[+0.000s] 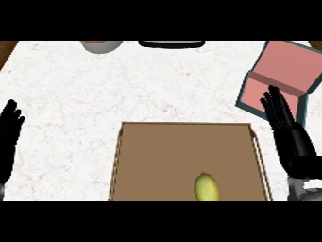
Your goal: Pick the lemon from the tray and place it in the cardboard box
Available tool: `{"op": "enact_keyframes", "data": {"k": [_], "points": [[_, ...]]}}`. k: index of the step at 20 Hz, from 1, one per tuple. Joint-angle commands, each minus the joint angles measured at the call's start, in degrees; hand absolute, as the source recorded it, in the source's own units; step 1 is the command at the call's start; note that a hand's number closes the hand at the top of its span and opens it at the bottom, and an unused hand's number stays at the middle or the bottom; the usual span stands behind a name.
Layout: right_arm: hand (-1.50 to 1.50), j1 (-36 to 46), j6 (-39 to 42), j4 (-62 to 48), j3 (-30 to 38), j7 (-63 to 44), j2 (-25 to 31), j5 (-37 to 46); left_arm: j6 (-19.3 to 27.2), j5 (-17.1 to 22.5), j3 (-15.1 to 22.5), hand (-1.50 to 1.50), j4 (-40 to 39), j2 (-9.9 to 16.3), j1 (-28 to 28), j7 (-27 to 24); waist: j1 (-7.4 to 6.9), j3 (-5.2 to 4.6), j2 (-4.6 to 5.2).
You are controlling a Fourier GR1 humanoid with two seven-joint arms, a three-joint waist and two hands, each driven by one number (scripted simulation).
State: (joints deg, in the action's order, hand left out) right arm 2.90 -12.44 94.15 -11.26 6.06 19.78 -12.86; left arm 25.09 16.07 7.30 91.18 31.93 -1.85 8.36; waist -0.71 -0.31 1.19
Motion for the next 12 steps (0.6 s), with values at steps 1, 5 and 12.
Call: {"op": "enact_keyframes", "data": {"k": [1,5,12], "points": [[1.50,-7.4,-4.2,3.8,-1.9,7.1,-3.0,5.4,-1.1,-1.0,-0.4,0.00,-4.5,-2.1,-0.1,-2.7,1.38,0.28,-1.25],[1.50,-13.7,-15.7,15.8,-1.4,18.6,-5.5,13.9,1.6,-0.7,-0.2,0.00,-4.3,-3.7,-1.6,-3.0,6.58,0.10,-2.88],[-1.50,-31.6,-36.0,12.8,-1.2,32.2,-15.1,25.6,0.8,0.8,0.9,0.00,-6.2,-7.5,-1.5,-4.2,7.81,0.31,-2.25]]}}
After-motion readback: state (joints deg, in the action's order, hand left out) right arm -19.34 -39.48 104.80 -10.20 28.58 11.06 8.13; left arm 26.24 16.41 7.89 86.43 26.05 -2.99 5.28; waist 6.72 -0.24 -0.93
